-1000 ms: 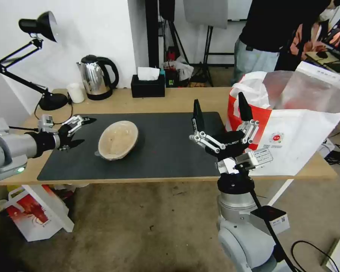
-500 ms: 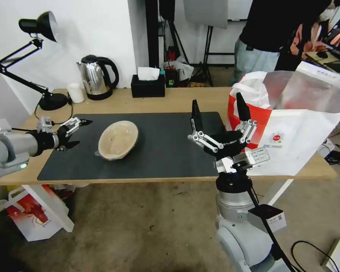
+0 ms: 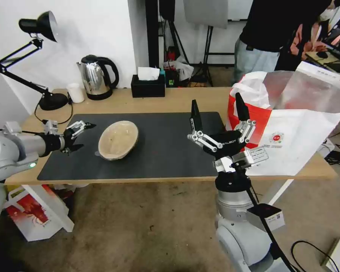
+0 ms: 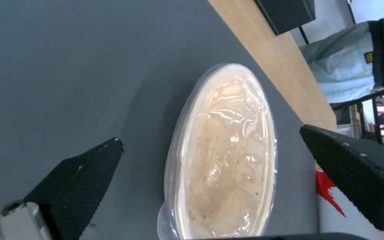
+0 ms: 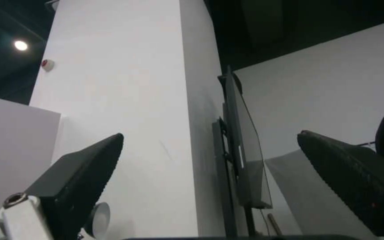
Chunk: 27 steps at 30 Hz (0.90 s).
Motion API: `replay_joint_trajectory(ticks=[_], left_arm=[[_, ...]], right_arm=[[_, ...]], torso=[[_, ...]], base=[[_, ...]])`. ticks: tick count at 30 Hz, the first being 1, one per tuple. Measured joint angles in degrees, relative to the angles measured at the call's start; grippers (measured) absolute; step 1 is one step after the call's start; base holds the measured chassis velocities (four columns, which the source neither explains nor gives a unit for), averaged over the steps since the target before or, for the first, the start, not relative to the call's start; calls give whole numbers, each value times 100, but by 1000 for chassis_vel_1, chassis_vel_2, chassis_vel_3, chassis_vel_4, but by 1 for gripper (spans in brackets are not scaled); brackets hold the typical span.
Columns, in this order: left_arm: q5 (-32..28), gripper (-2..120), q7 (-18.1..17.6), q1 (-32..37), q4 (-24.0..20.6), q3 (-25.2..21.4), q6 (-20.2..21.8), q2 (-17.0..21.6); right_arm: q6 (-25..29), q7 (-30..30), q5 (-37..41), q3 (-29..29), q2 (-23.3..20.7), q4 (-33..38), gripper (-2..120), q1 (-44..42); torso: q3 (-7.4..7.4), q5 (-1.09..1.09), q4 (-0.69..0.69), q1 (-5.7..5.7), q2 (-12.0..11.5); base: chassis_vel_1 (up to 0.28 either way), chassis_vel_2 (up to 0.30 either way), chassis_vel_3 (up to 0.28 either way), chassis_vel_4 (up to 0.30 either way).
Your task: Pick up the trash from the table and place it into the takeout bag.
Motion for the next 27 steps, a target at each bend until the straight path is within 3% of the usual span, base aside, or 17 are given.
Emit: replay_joint_trajectory(ticks=[27], left_arm=[[209, 100, 30, -256, 189, 504, 5, -250]], right_arm=[[14, -1, -34, 18, 25, 22, 100, -69]], torso=[[-1, 0, 0, 0, 0]], base=[[0, 0, 0, 0]])
